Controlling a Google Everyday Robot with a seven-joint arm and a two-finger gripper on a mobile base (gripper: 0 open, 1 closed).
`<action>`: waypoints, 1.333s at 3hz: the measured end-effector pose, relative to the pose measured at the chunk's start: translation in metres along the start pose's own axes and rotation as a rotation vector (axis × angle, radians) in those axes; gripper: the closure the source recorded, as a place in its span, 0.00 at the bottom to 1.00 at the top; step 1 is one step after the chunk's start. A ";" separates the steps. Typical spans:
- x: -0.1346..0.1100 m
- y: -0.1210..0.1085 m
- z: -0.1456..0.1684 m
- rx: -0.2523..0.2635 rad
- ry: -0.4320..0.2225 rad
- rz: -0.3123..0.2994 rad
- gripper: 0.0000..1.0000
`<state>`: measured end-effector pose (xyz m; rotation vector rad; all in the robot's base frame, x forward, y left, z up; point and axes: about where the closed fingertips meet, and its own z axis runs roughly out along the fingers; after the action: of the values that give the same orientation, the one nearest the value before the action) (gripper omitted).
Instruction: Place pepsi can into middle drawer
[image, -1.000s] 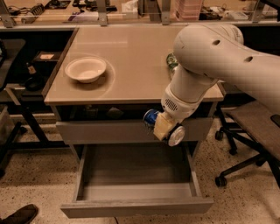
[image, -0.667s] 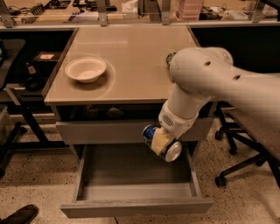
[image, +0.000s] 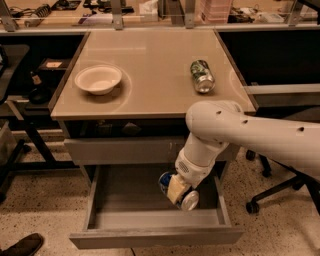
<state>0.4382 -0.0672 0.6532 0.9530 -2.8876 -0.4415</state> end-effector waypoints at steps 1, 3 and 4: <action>0.000 -0.001 0.003 -0.004 0.003 0.002 1.00; 0.018 -0.021 0.076 -0.033 0.019 0.169 1.00; 0.013 -0.040 0.124 -0.032 -0.007 0.317 1.00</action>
Offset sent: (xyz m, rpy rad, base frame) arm -0.0093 0.0032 -0.0407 0.0116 0.0329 -0.0620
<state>0.4314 -0.0751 0.5229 0.4744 -2.9518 -0.4621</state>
